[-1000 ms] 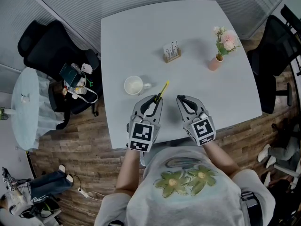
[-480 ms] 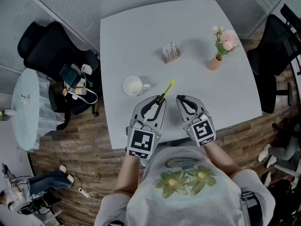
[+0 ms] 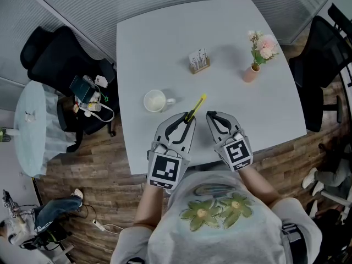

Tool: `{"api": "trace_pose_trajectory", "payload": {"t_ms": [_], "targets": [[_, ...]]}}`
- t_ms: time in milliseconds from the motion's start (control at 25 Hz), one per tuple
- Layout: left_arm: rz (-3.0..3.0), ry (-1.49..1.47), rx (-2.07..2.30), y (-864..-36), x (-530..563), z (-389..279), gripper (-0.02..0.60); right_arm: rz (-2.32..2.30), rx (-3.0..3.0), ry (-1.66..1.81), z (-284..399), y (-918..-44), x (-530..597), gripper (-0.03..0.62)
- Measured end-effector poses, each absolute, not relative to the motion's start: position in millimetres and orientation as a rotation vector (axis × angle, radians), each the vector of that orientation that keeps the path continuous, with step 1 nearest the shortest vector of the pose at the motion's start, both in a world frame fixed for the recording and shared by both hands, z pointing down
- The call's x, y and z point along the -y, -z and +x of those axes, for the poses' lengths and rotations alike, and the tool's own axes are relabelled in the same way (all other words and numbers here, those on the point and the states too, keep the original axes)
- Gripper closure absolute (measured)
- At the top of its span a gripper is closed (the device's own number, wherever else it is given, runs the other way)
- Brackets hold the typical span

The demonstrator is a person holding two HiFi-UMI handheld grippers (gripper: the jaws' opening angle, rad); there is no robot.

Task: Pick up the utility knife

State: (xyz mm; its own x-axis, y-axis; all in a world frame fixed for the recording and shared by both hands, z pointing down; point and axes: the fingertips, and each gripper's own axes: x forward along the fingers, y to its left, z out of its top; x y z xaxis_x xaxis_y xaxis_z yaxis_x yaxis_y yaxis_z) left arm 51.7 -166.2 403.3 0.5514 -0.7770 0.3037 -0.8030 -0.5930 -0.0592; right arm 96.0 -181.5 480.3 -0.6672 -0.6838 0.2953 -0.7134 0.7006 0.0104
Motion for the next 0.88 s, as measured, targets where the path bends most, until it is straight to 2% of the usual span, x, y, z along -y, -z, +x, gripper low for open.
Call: {"api": "trace_pose_trajectory", "payload": {"t_ms": [880], "targets": [[2.743, -0.439, 1.380, -388, 158, 60, 0.515, 1.107, 2.633, -0.156, 102, -482, 176, 0.589]]}}
